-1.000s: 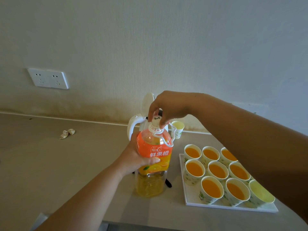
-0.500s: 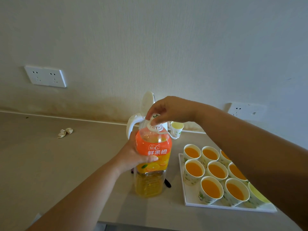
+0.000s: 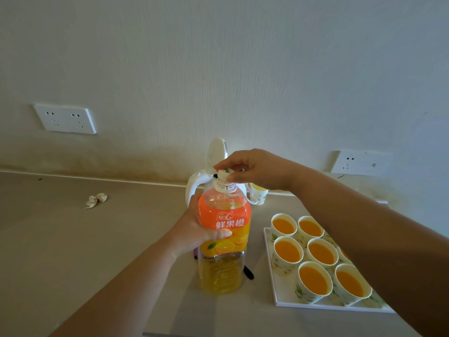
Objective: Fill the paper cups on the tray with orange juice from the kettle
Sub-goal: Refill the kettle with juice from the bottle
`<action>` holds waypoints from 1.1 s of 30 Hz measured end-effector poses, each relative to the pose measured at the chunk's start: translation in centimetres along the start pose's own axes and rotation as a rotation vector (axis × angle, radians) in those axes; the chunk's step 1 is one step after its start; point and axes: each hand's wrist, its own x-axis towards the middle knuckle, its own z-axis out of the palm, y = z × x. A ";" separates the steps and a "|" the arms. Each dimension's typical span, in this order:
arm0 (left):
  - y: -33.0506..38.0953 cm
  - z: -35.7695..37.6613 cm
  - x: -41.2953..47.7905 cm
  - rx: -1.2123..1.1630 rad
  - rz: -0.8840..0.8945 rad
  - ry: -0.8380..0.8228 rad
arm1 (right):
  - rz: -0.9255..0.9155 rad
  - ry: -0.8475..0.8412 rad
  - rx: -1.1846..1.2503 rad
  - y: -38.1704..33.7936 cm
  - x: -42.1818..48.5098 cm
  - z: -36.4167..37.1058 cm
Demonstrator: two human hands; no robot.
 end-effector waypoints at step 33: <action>-0.7 0.5 1.5 -0.008 0.020 -0.035 | 0.219 0.001 -0.542 -1.1 1.8 -0.3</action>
